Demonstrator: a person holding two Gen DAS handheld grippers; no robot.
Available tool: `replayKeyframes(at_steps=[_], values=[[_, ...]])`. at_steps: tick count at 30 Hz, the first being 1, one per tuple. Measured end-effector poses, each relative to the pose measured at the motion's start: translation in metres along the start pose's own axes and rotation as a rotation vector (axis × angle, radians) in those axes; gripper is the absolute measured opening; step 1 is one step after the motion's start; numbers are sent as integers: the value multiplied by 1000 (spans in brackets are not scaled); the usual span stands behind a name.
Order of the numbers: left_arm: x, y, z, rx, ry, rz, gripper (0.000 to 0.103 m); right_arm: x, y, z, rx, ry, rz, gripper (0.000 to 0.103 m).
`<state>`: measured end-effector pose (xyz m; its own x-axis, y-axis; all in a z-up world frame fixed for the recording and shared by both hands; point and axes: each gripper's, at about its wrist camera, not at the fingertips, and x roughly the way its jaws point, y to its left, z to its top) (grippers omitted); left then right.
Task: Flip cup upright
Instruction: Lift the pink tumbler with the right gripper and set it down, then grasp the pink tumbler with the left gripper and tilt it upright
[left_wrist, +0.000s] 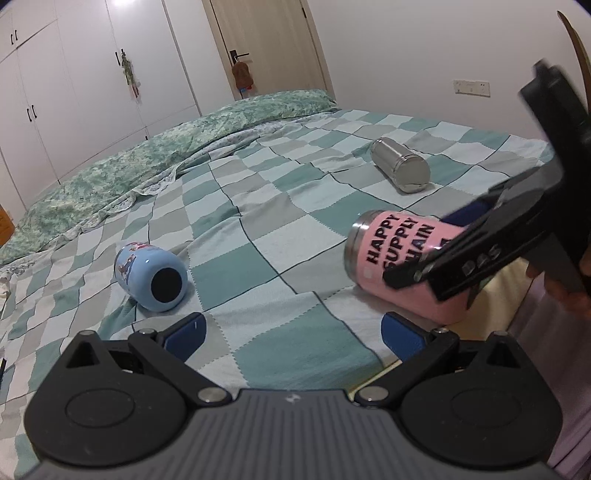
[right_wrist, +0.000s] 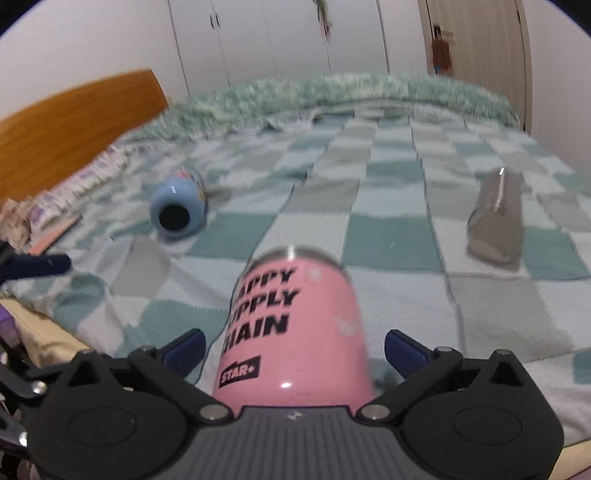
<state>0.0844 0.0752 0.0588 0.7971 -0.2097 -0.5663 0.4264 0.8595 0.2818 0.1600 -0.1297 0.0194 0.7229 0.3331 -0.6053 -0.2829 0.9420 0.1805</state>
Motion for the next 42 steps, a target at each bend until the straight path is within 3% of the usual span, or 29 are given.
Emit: replayKeyframes(at_steps=[6, 11, 20, 33, 36, 39, 42], values=[[-10, -24, 18, -60, 24, 36, 103, -40, -38, -3, -17, -127, 36, 103], [-12, -47, 37, -131, 41, 44, 103, -58, -73, -13, -69, -215, 4, 103], [17, -80, 67, -327, 91, 84, 103, -58, -128, -25, -131, -307, -1, 103], [91, -70, 87, -561, 280, 136, 103, -40, -155, -23, -152, -324, 59, 103], [111, -59, 85, -619, 359, 131, 103, -37, -154, -19, -171, -323, 81, 103], [125, -52, 77, -702, 417, 55, 88, -31, -151, -18, -187, -308, 94, 103], [121, -52, 76, -712, 398, 48, 88, -30, -148, -21, -196, -304, 88, 103]])
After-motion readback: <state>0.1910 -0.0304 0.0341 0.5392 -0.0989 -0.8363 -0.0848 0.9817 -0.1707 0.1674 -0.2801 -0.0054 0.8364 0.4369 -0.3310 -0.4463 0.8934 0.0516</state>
